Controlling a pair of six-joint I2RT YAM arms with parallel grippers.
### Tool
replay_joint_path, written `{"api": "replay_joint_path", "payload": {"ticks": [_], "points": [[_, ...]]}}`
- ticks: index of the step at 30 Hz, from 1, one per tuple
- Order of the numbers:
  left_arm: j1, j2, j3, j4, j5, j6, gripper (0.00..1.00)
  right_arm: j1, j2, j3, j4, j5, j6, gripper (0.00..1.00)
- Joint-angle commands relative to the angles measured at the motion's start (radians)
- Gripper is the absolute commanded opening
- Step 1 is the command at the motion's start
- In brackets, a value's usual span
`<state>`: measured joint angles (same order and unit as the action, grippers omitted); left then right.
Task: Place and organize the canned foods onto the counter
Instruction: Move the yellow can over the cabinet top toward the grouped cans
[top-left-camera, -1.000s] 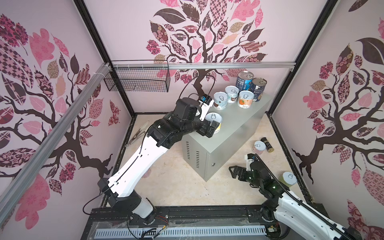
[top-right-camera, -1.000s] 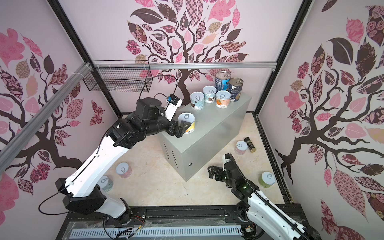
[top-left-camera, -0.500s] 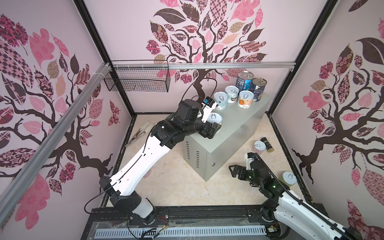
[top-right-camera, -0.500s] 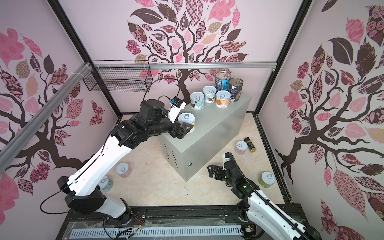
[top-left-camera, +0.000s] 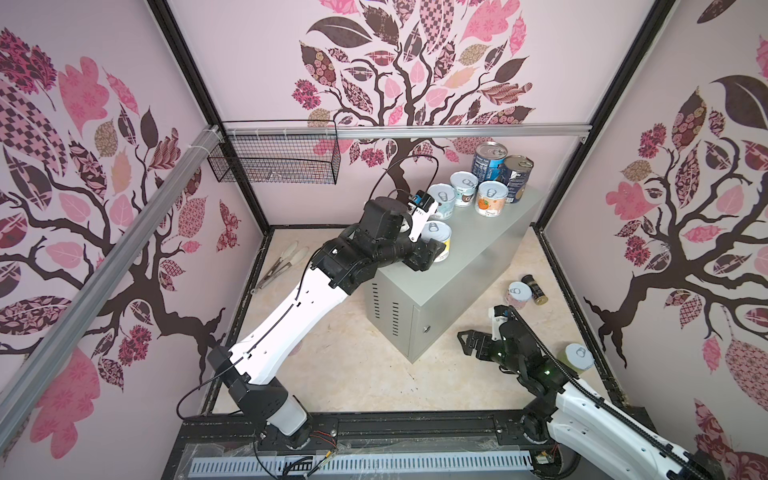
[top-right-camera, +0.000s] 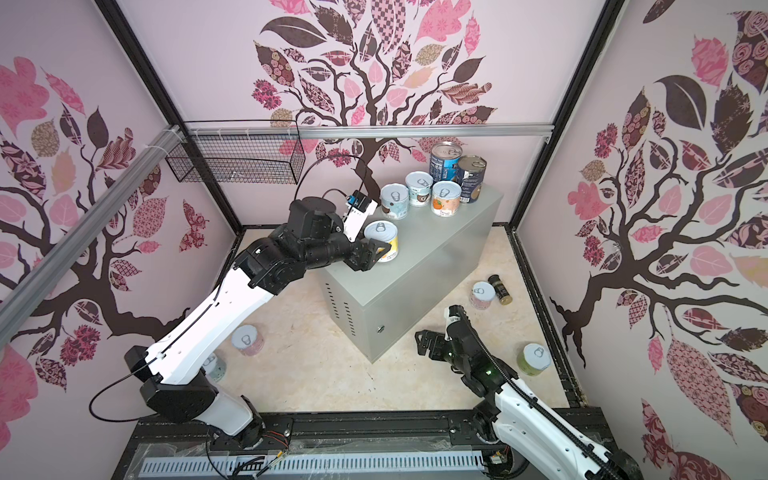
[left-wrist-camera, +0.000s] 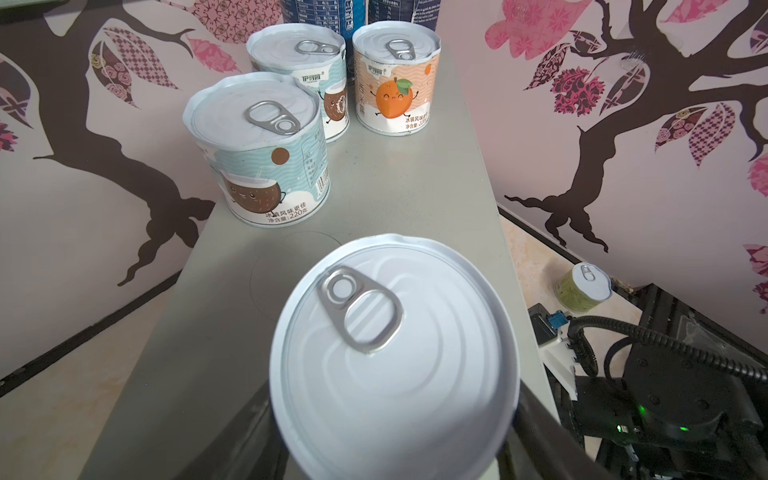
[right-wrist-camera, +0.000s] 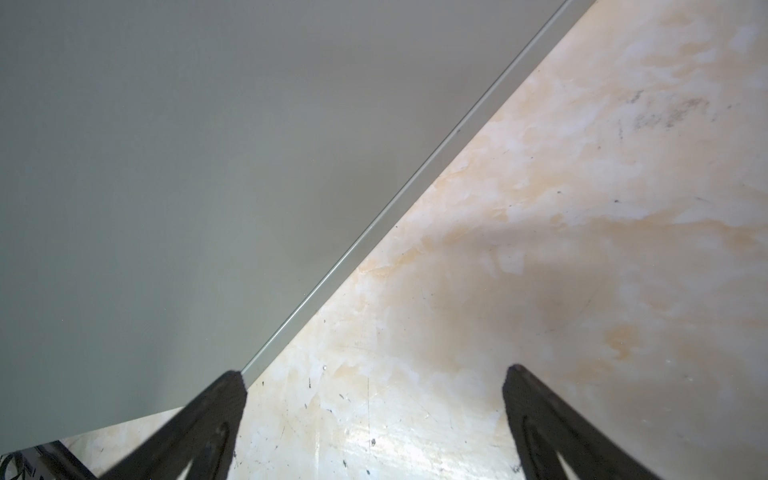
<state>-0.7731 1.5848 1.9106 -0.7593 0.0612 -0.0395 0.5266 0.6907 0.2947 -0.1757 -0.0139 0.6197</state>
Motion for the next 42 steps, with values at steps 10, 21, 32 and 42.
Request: {"api": "replay_joint_path", "payload": {"ticks": [10, 21, 32, 42], "points": [[-0.018, 0.151, 0.182, 0.001, -0.05, -0.05, 0.61, -0.006, -0.009, 0.041, 0.003, 0.016, -0.028, 1.0], [-0.025, 0.372, 0.45, -0.035, -0.057, -0.078, 0.58, -0.005, -0.022, 0.038, -0.01, 0.036, -0.054, 1.0], [-0.037, 0.468, 0.534, -0.009, -0.097, -0.09, 0.58, -0.006, 0.003, 0.044, 0.002, 0.028, -0.077, 1.0], [-0.066, 0.515, 0.562, -0.002, -0.176, -0.049, 0.65, -0.006, 0.017, 0.044, 0.012, 0.012, -0.08, 1.0]]}}
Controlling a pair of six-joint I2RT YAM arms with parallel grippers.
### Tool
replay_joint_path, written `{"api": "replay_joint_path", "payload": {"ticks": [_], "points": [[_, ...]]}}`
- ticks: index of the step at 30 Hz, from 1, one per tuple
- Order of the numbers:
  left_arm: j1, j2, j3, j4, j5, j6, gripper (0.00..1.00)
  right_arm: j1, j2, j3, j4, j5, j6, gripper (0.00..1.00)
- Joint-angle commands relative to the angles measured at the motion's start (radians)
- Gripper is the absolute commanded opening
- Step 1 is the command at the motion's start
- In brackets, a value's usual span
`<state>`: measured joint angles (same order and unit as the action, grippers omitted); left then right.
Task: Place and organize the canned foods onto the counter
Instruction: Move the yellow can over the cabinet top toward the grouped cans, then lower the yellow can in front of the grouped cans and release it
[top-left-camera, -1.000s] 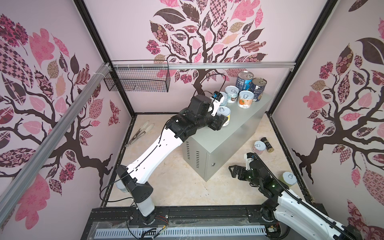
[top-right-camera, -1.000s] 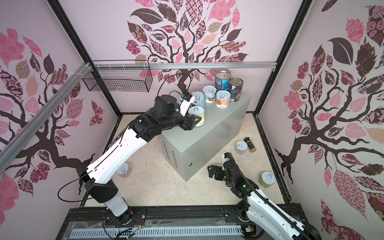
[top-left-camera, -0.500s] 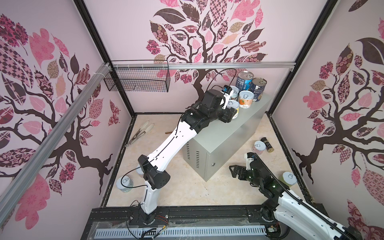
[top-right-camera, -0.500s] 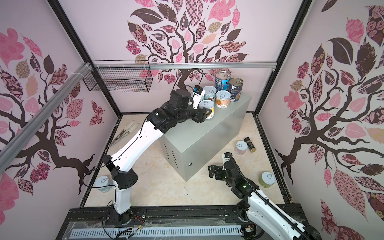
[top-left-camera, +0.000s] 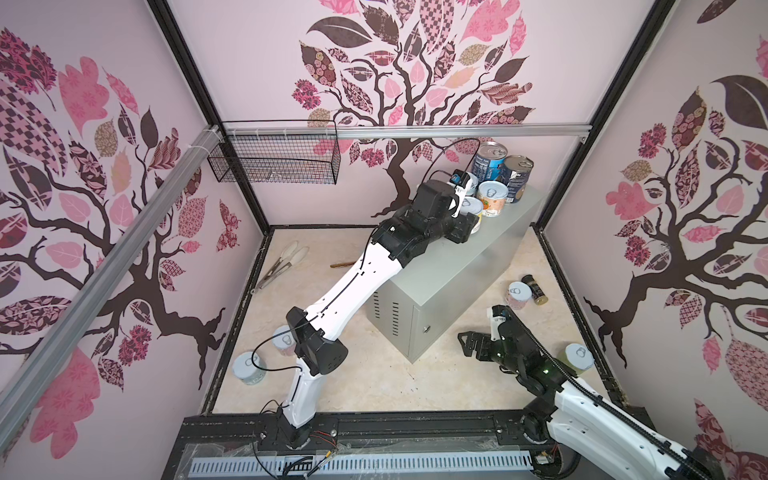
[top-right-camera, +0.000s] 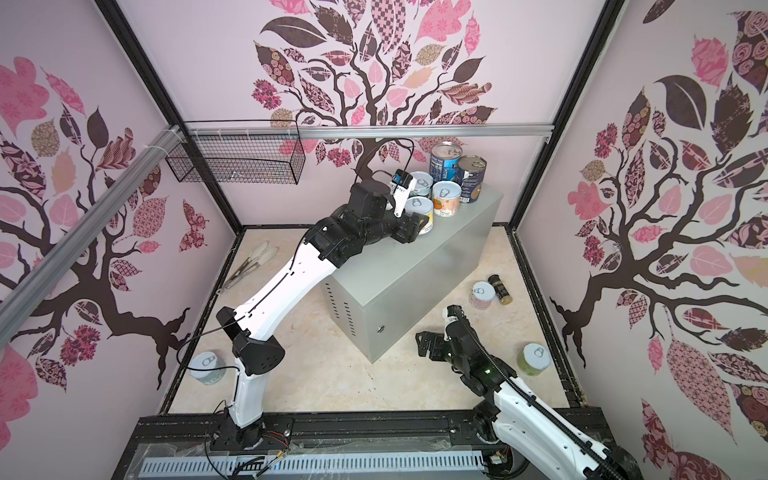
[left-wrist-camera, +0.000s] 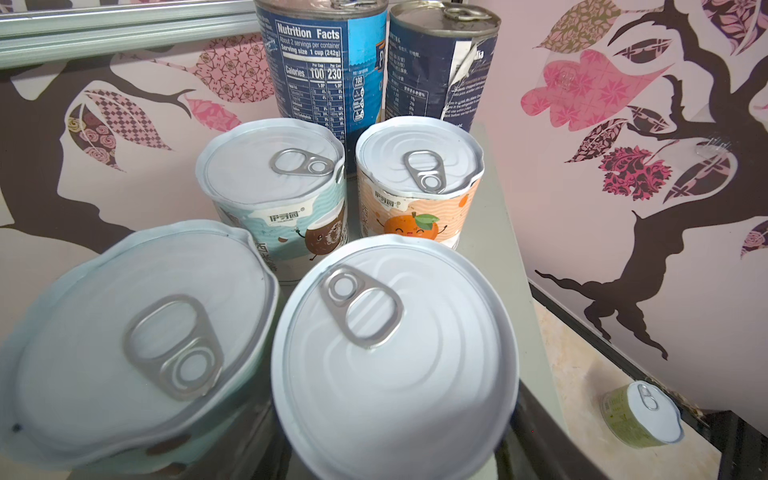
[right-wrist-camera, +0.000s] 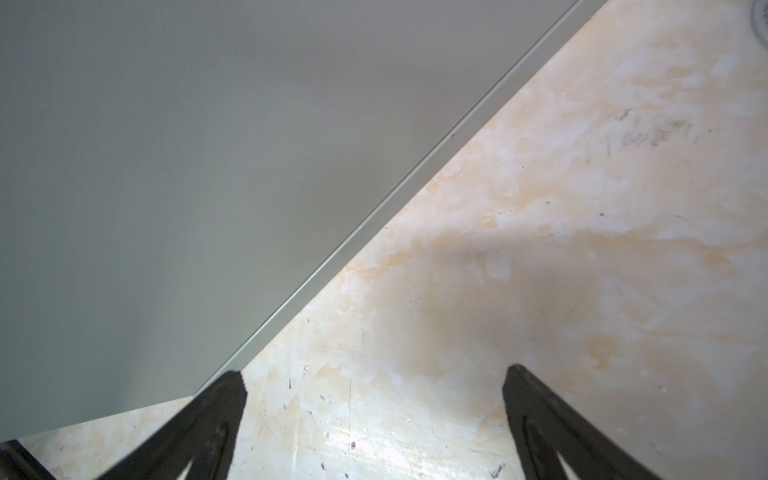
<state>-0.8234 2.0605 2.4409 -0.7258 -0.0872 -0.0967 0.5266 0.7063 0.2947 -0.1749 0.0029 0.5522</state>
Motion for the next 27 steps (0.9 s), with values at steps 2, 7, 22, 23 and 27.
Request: {"api": "replay_joint_path", "payload": {"ticks": [2, 7, 22, 23, 27], "points": [[-0.019, 0.05, 0.042, -0.04, -0.044, 0.018, 0.67, -0.006, 0.0, 0.043, 0.009, -0.007, -0.012, 1.0], [-0.027, 0.061, 0.047, -0.04, -0.064, 0.031, 0.75, -0.006, -0.009, 0.044, 0.002, -0.009, -0.011, 1.0], [-0.033, 0.02, 0.064, -0.037, -0.063, 0.026, 0.98, -0.006, -0.05, 0.063, -0.036, 0.002, 0.013, 1.0], [-0.033, 0.012, 0.071, -0.038, -0.065, 0.027, 0.98, -0.005, -0.046, 0.072, -0.04, 0.002, 0.013, 1.0], [-0.034, -0.036, 0.074, -0.041, -0.074, 0.032, 0.98, -0.005, -0.027, 0.115, -0.062, 0.003, 0.013, 1.0]]}}
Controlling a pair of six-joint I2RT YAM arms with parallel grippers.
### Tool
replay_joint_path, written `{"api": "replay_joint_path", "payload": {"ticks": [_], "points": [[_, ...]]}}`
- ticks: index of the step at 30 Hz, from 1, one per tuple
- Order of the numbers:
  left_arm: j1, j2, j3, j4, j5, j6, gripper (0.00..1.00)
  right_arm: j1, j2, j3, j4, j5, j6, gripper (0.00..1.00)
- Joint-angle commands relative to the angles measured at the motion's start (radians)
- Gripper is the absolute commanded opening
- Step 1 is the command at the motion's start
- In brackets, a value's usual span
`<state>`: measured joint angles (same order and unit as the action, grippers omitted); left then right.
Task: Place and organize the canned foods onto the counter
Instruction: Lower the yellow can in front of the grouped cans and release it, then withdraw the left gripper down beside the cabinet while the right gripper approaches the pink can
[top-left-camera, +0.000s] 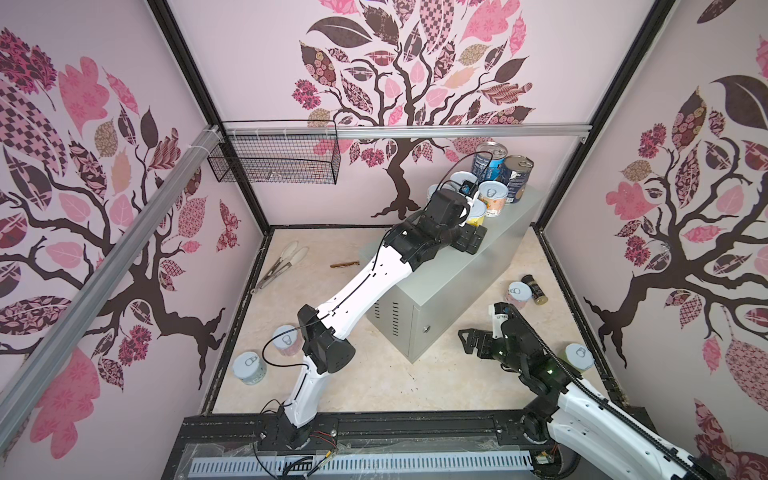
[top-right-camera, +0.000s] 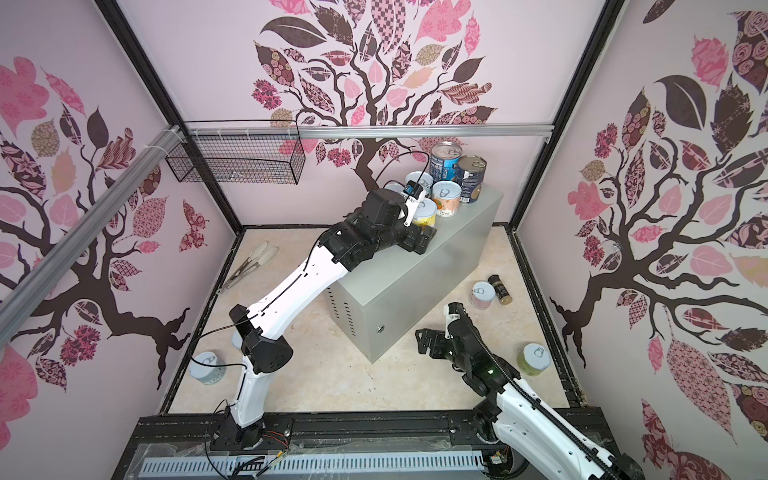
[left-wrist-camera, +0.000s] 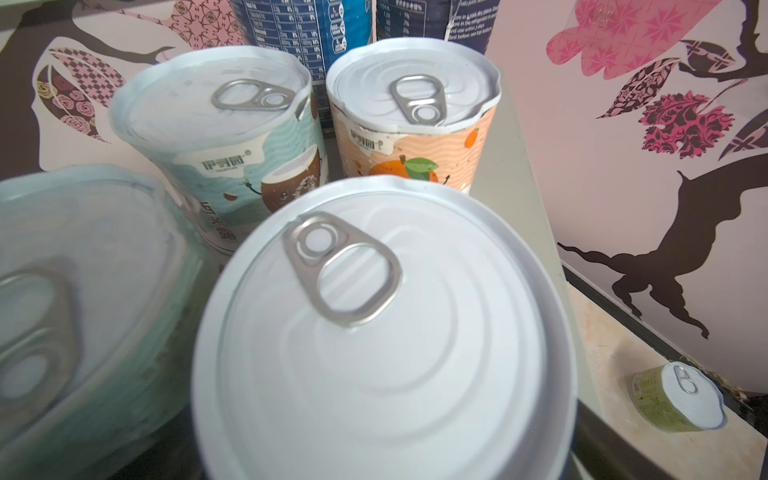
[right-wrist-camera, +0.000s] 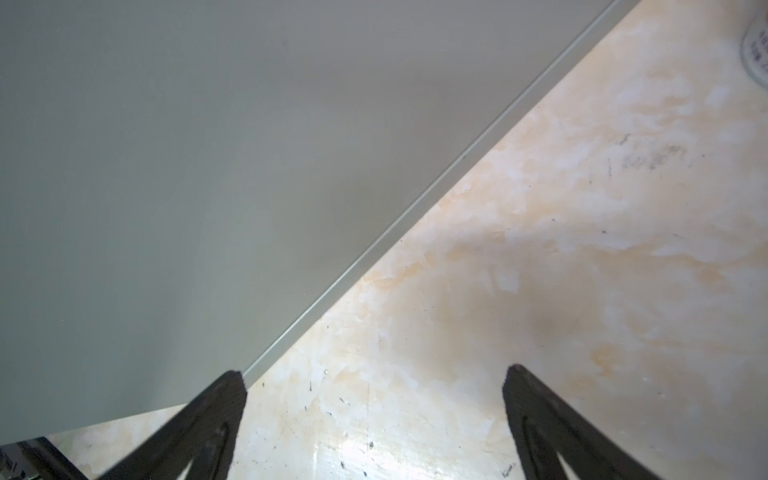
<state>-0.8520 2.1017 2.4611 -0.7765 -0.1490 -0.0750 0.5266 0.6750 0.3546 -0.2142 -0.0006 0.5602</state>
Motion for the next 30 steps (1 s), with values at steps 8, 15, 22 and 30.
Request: {"api": "replay_joint_path", "payload": {"ticks": [8, 15, 22, 30], "points": [[-0.006, -0.275, -0.073, -0.008, -0.027, 0.021, 0.98, -0.006, -0.012, 0.105, -0.052, 0.057, 0.009, 1.0], [-0.004, -0.528, -0.336, -0.002, -0.083, 0.018, 0.98, -0.005, 0.006, 0.146, -0.07, 0.086, 0.003, 1.0], [0.04, -0.773, -0.627, 0.004, -0.103, -0.038, 0.98, -0.005, 0.05, 0.2, -0.093, 0.113, -0.015, 1.0], [0.133, -1.015, -0.976, 0.018, -0.105, -0.137, 0.98, -0.006, 0.056, 0.265, -0.18, 0.169, -0.014, 1.0]]}}
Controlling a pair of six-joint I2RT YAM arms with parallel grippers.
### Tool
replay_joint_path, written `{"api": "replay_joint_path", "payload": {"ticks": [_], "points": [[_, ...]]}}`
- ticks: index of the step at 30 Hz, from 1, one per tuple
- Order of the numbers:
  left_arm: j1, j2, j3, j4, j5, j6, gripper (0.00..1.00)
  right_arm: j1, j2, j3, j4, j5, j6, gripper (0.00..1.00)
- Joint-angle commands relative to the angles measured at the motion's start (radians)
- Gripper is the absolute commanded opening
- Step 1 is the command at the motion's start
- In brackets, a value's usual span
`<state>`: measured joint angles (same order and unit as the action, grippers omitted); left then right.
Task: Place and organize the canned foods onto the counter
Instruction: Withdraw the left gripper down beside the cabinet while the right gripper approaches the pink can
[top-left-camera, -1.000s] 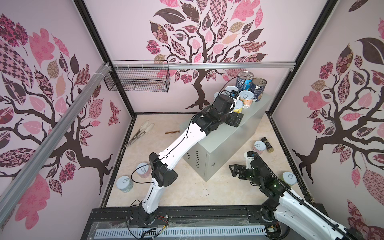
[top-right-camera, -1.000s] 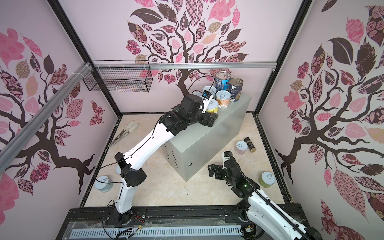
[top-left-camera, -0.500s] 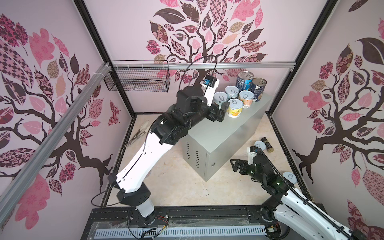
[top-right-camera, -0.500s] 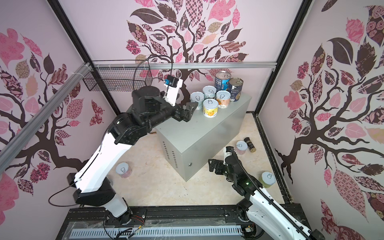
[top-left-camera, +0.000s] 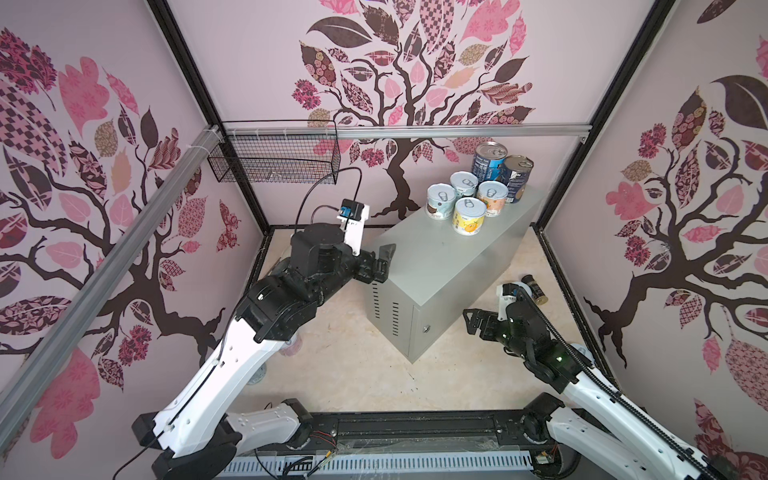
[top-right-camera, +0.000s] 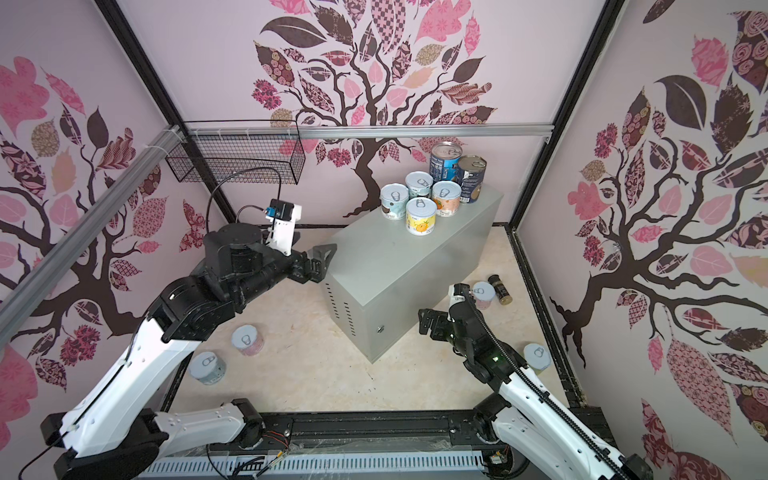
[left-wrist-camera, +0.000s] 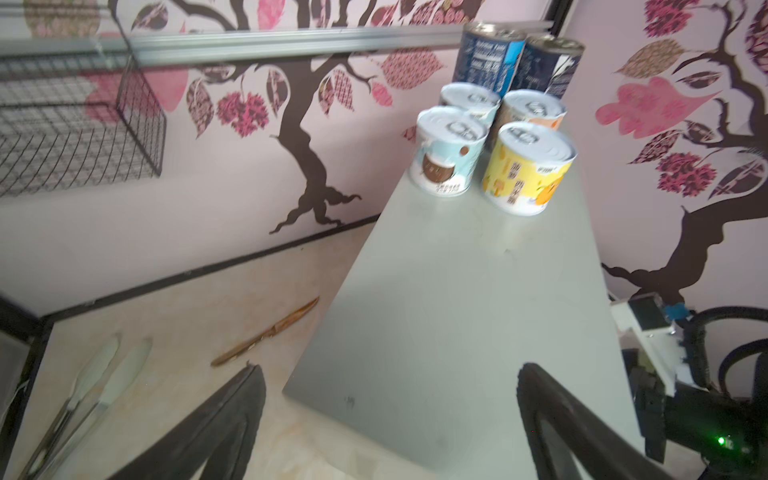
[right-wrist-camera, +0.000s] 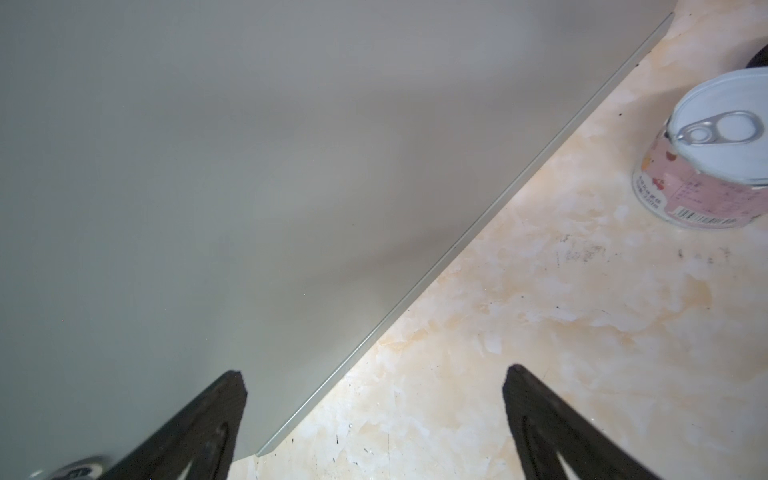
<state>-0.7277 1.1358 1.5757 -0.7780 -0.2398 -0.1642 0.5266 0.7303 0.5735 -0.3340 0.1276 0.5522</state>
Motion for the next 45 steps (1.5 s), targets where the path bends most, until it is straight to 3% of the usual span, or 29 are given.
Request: {"api": "replay_joint_path", "payload": {"ticks": [1, 11, 24, 30, 34, 45], "points": [[0.01, -0.072, -0.135, 0.025, -0.022, -0.059, 0.98, -0.006, 0.005, 0.055, -0.075, 0.047, -0.005, 1.0], [0.022, -0.156, -0.439, 0.047, -0.098, -0.173, 0.98, -0.006, 0.07, 0.132, -0.169, 0.118, 0.005, 1.0], [0.027, -0.189, -0.551, 0.002, -0.151, -0.266, 0.98, -0.023, 0.22, 0.184, -0.122, 0.202, -0.029, 1.0], [0.05, -0.153, -0.59, 0.016, -0.125, -0.295, 0.98, -0.166, 0.264, 0.163, -0.059, 0.106, -0.04, 1.0], [0.131, -0.139, -0.605, 0.035, -0.043, -0.333, 0.98, -0.263, 0.296, 0.149, -0.021, 0.061, -0.055, 1.0], [0.145, -0.085, -0.604, 0.016, -0.103, -0.329, 0.98, -0.313, 0.424, 0.154, 0.08, 0.234, -0.058, 1.0]]}}
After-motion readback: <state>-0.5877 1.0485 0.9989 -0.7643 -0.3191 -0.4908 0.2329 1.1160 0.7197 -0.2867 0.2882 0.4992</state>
